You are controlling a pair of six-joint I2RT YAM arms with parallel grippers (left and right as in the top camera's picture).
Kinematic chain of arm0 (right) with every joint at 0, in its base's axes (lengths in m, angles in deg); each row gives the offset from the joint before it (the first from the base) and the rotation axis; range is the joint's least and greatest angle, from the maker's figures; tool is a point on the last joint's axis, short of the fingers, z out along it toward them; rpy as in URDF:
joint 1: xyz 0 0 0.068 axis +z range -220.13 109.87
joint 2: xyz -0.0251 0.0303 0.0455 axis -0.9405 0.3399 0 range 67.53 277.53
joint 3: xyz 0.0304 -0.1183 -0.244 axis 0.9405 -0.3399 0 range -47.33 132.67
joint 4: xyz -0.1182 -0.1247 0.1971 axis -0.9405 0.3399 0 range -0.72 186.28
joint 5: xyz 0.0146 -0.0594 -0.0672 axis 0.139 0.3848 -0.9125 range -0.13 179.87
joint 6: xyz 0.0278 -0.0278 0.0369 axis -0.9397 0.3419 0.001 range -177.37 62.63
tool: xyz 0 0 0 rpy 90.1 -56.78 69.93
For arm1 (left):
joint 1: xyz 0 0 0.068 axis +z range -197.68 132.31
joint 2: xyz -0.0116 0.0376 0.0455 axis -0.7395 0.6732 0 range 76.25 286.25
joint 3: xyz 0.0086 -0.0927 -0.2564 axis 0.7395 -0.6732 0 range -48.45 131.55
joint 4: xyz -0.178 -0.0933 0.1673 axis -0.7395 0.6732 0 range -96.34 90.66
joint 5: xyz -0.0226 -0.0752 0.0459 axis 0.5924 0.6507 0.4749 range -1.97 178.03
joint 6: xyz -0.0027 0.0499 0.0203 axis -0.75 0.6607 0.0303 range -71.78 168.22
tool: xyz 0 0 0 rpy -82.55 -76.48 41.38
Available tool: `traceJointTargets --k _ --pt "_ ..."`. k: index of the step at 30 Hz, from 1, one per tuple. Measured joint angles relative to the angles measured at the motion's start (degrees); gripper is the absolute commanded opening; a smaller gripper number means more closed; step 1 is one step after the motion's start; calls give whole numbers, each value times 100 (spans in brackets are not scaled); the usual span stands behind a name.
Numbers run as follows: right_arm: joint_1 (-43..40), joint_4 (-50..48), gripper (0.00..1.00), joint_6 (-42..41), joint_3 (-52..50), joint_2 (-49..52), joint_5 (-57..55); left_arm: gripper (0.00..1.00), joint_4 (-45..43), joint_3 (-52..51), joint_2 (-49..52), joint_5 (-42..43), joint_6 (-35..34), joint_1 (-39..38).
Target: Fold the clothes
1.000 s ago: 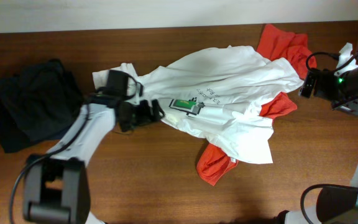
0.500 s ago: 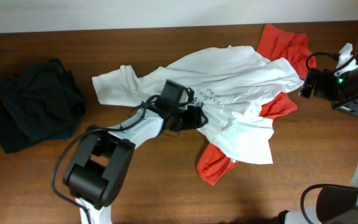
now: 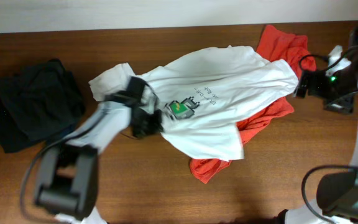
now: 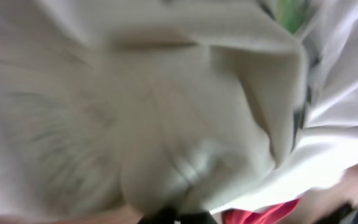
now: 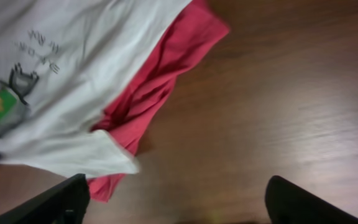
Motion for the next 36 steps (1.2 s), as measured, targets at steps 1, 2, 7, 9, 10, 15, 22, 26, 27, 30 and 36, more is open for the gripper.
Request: traceJointTargets --k 1,2,7,9,10,15,22,26,27,30,36 --pt "22 -96 91 48 -186 44 92 0 -2 2 -245 -31 52 214" --pt "59 -219 91 74 -396 83 175 0 -4 17 -483 -68 105 417" --pt "385 -1207 91 142 -1781 133 496 0 122 98 -951 -170 216 837" --pt "492 -1622 90 109 -2225 133 542 1 229 98 -927 -199 238 824" --pt "540 -1851 90 92 -2441 133 560 1 260 98 -909 -212 243 815" --pt "793 -3541 83 -251 -3790 155 625 1 308 96 -874 -249 278 774" --pt "1104 -4872 26 -636 -4570 164 643 1 306 72 -874 -262 282 758" --pt "1222 -5014 4 -721 -4636 164 549 1 354 20 -874 -282 282 758" --pt "1207 -4946 4 -713 -4631 164 354 1 374 17 -874 -310 282 758" --pt "1008 -4315 4 -953 -4430 170 -428 1 579 17 -874 -483 284 758" --pt "-516 -2188 4 -1965 -2286 249 -2100 1 839 -7 -874 -955 289 758"
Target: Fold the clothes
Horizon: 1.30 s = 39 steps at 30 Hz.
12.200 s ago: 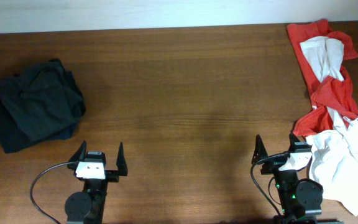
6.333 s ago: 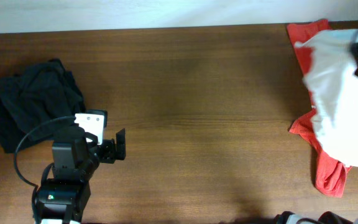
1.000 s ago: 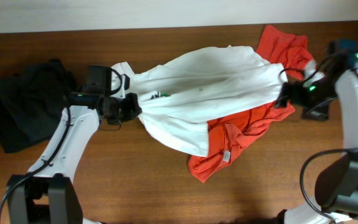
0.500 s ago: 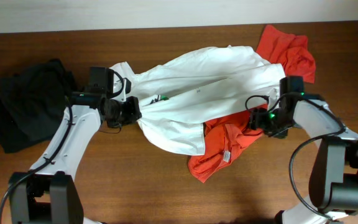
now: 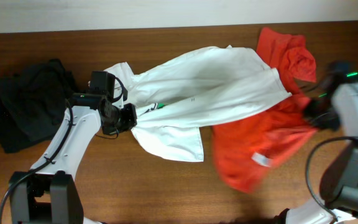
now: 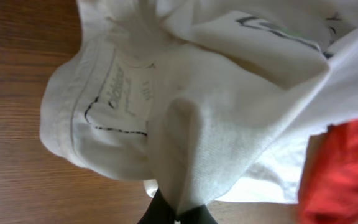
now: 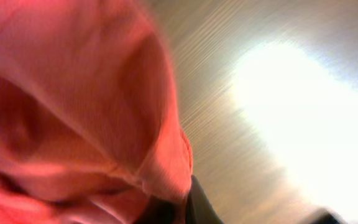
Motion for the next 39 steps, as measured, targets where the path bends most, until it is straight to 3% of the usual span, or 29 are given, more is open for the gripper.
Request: traceJointTargets --k 2,4,6,9,10,15,22,23,24,26,27,28,29,34,36,39 --pt "-669 496 5 -264 1163 -13 -365 1 7 -7 0 -81 11 0" --pt "-964 739 7 -417 1648 -33 -490 1 15 -7 0 -131 15 0" --pt "-1259 907 15 -573 2087 -46 -597 1 9 -7 0 -166 15 0" --pt "-1436 1016 49 -721 2240 -63 -693 1 9 -7 0 -168 15 0" --pt "-1432 1069 52 -737 2240 -63 -680 1 9 -7 0 -168 15 0" --pt "-1213 1108 53 -595 2240 -63 -229 1 9 -7 0 -173 15 0" --pt "-345 970 56 592 2240 -59 776 1 -70 -7 0 -188 15 0" --pt "-258 931 56 695 2240 -52 822 1 -74 -7 0 -188 15 0" --pt "-118 850 48 828 2240 -31 881 1 -74 -7 0 -188 15 0" --pt "127 669 13 1128 2243 111 1034 2 -70 -7 0 -188 15 0" --pt "212 584 4 1322 2245 216 1150 2 -70 -7 0 -188 15 0" --pt "289 479 7 1486 2247 350 1296 1 -72 -7 0 -188 15 0" --pt "367 367 18 1646 2249 590 1427 2 -72 -7 0 -188 15 0" --pt "466 -273 48 1790 2249 1473 1646 2 -74 -9 0 -190 15 0" --pt "466 -533 52 1808 2249 1797 1670 2 -81 -9 0 -188 15 0" --pt "466 -935 66 1814 2249 2155 1672 1 -81 -7 0 -188 15 0"
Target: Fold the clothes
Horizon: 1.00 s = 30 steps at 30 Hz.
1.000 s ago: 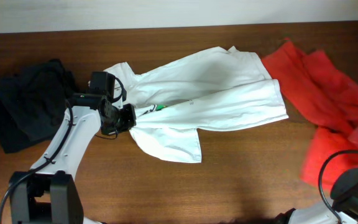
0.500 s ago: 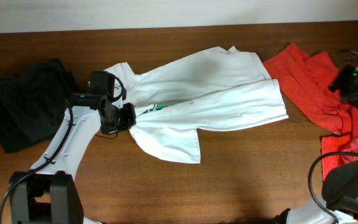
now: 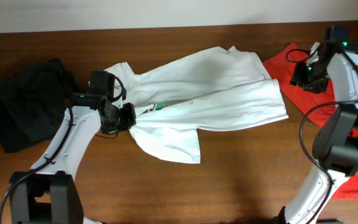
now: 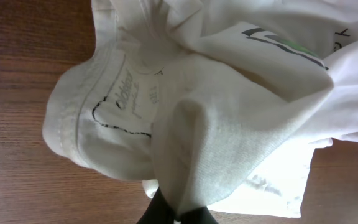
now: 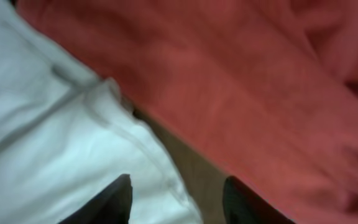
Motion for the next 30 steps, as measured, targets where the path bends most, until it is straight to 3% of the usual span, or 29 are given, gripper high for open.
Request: traceJointTargets --k 5,9,11,12,13,20,24,27,30 --pt "0 -389 78 -7 0 407 -162 1 -2 0 0 0 0 0" --pt "0 -503 75 31 0 715 -529 2 -2 0 0 0 0 0" --pt "-4 -544 31 31 0 793 -603 1 0 0 0 0 0 0" --pt "-4 -551 15 70 0 831 -656 2 -2 0 0 0 0 0" --pt "-4 -555 4 57 2 844 -761 2 -2 -2 0 0 0 0" --pt "-127 -420 4 -109 181 870 -846 2 0 -2 0 0 0 0" --pt "-466 -33 5 -640 970 881 -791 2 -4 -2 0 0 0 0" --pt "-841 227 15 -887 1694 881 -785 2 -2 0 0 0 0 0" --pt "-1287 457 54 -1058 2321 833 -800 2 -2 0 0 0 0 0"
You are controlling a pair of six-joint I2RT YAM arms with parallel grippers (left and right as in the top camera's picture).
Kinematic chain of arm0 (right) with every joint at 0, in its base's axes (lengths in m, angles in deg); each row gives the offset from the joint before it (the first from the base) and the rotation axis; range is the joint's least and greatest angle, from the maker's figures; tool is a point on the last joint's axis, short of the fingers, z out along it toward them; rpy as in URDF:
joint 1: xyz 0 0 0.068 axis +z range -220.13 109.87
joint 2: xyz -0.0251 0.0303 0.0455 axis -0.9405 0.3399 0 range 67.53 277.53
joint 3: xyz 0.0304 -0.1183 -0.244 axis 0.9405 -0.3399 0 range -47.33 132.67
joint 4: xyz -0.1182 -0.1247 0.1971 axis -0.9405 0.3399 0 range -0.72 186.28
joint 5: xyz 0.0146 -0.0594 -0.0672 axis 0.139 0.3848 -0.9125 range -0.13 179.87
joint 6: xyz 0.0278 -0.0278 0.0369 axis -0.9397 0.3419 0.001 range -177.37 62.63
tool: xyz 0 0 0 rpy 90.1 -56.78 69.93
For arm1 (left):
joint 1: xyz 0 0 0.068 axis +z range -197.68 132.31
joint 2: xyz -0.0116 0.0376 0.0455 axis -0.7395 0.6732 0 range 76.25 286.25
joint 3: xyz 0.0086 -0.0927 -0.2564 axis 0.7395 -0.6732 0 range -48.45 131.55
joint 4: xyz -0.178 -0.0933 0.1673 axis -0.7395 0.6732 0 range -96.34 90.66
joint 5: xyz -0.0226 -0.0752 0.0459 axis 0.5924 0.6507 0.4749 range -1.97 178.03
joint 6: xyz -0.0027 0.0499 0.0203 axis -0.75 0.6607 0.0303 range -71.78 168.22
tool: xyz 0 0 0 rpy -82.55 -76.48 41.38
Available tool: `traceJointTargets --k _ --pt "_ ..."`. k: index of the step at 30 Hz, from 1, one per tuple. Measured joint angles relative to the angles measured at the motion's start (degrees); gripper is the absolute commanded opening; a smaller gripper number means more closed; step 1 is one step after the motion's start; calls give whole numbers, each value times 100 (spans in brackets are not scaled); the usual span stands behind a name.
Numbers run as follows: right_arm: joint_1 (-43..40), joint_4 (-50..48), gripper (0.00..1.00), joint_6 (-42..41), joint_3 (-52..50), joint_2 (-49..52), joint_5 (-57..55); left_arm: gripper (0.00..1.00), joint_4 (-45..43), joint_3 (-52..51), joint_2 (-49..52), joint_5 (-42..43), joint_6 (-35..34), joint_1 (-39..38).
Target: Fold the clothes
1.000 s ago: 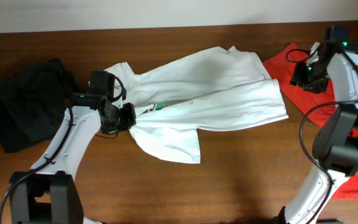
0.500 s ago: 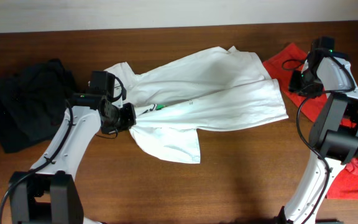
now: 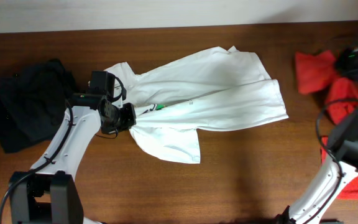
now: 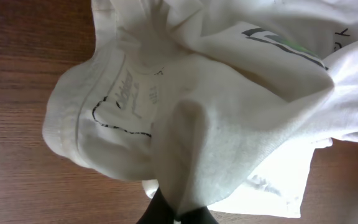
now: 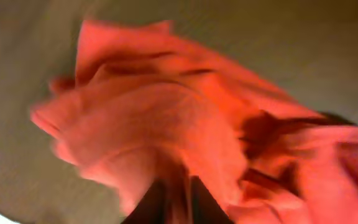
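A white T-shirt (image 3: pixel 210 93) lies crumpled across the middle of the table, its collar and label (image 4: pixel 126 93) facing the left wrist camera. My left gripper (image 3: pixel 127 116) (image 4: pixel 178 214) is shut on a fold of the shirt beside the collar. A red garment (image 3: pixel 314 63) (image 5: pixel 166 118) hangs bunched at the far right, apart from the white shirt, and trails down the table's right edge. My right gripper (image 3: pixel 348 60) (image 5: pixel 178 200) is shut on a bunch of this red cloth.
A heap of black clothes (image 3: pixel 33 102) sits at the left end of the brown wooden table (image 3: pixel 247 168). A pale wall runs along the far edge. My right arm reaches in at the table's right edge.
My right gripper, then open over the red garment near the white shirt's right hem, is now shut on the red cloth farther right. The left gripper and the white shirt have not moved.
The white shirt first lay on top of the red garment, my left gripper on the shirt and my right open. Then the shirt lay farther left and the red garment, held by my right gripper, farther right. Then the red lay apart, released; now it is gripped again.
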Motion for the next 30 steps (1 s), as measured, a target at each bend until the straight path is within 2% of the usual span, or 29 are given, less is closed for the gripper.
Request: traceJointTargets --k 1,3,7,10,16,17,18,20,21,25,30 --pt "-98 94 63 -50 66 -28 -11 2 0 0 0 -2 0 0" --pt "-203 387 69 -85 103 -55 -11 3 0 -2 0 0 0 0" --pt "-118 1001 70 -63 98 -52 240 1 -22 0 0 -2 0 0" --pt "22 1523 70 256 96 -52 780 0 -173 -2 0 -55 2 0" --pt "501 2498 70 826 96 -52 1261 0 -859 -2 0 -437 39 0" --pt "629 2616 70 881 96 -52 1303 5 -1115 -2 0 -485 68 0" --pt "715 2671 70 907 96 -52 1327 16 -1335 2 0 -516 92 0" --pt "935 2855 71 977 96 -52 1362 73 -1729 13 0 -562 164 0" --pt "1014 2914 71 1005 96 -52 1362 99 -1853 17 0 -579 219 0" --pt "1401 3145 71 1130 96 -52 1351 99 -1731 66 0 -667 319 0" --pt "1613 3329 71 1158 96 -52 1281 99 -535 85 0 -737 321 0"
